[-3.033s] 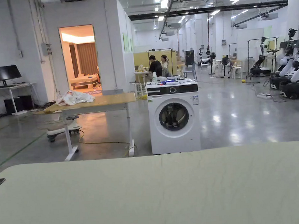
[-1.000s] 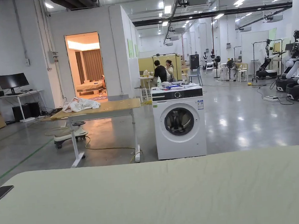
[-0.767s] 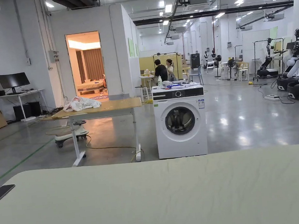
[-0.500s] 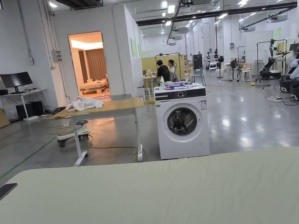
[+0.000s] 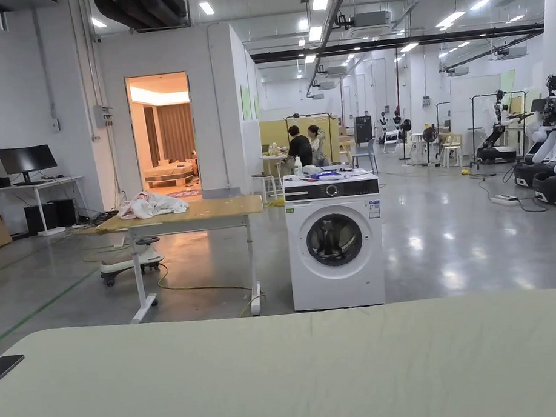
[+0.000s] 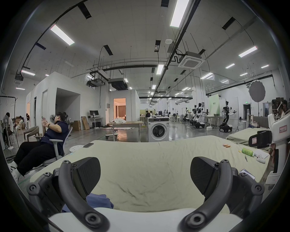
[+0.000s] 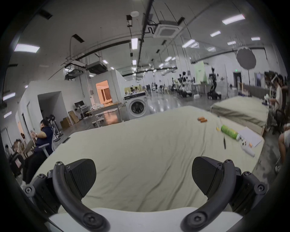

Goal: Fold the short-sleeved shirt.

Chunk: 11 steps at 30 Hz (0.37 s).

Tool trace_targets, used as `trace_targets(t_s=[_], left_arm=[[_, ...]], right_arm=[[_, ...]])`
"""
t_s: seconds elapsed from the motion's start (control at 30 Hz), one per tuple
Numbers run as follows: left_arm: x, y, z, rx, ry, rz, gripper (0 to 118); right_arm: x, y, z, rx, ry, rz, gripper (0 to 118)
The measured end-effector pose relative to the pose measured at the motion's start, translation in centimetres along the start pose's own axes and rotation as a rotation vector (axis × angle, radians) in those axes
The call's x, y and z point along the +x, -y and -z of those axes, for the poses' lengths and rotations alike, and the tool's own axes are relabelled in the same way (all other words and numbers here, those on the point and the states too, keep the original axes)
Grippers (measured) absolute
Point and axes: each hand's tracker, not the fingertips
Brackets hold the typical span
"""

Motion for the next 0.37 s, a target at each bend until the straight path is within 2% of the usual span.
trace_targets(t_s=[0.17, 0.37], left_arm=[[0.19, 0.02, -0.19, -0.006, 0.01, 0.015, 114], [-0.09, 0.36, -0.2, -0.011, 0.01, -0.017, 114]], right_arm=[[0.45, -0.27, 0.18, -0.028, -0.071, 0.062, 118], [0.04, -0.26, 0.24, -0.029, -0.057, 0.035, 118]])
